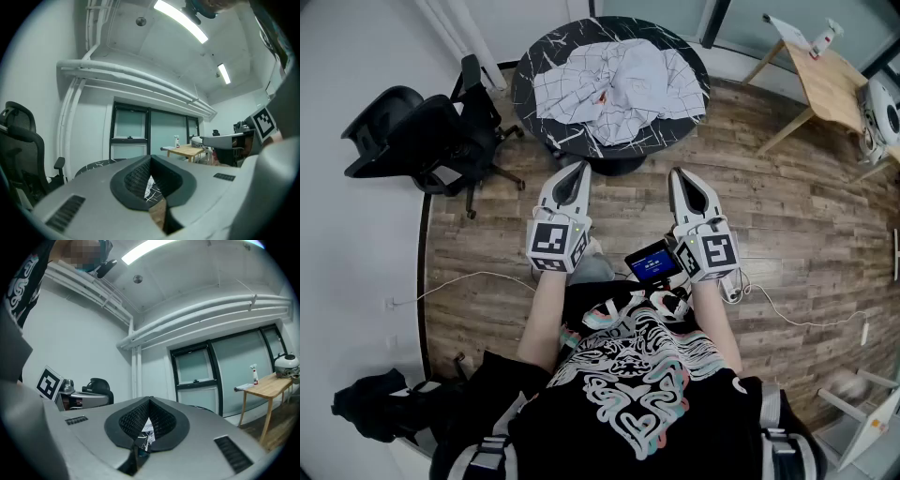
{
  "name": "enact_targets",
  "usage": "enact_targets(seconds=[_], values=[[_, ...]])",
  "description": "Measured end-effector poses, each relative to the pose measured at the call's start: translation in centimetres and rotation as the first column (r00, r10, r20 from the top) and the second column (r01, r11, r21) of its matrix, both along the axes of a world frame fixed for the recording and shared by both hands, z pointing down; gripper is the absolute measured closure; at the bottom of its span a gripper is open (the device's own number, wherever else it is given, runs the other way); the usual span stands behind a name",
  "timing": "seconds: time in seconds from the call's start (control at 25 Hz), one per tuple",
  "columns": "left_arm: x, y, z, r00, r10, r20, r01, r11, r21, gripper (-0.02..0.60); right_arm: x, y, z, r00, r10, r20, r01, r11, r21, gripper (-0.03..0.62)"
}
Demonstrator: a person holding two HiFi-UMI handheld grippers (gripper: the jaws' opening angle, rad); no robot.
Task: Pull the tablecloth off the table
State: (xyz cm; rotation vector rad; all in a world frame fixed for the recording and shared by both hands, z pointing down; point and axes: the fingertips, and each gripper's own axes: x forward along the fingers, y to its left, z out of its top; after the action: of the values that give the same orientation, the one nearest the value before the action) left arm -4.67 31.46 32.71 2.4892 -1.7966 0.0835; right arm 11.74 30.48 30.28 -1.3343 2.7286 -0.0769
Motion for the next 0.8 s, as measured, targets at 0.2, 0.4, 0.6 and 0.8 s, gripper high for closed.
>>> enact_targets(seconds=[0.2,0.4,0.6,0.8], values=[[0.7,0.2,0.0,1.000,-0.003,0.002,0.003,1.000,0.003,0.554,0.5,0.3,0.0,1.000,-0.005,-0.013,0.005,1.000,0.009,0.580],[0.9,0.5,-0.1,1.000,-0.018,-0.001,0.018,1.000,0.006,0.554,0.8,0.6,0.2,1.000,-0.008,-0.013,0.008,1.000,0.005,0.580],[1.4,0.8,-0.2,1.000,-0.019,0.025,0.018,1.000,0.011,0.554,1.6,1.1,0.5,1.000,-0.003,-0.017,0.003,1.000,0.004,0.580],[0.2,0.6,-0.6,0.996,-0.068,0.051,0.068,0.998,0.004,0.554,2.7,1.1,0.5,1.000,-0.005,-0.009,0.005,1.000,-0.012,0.580]])
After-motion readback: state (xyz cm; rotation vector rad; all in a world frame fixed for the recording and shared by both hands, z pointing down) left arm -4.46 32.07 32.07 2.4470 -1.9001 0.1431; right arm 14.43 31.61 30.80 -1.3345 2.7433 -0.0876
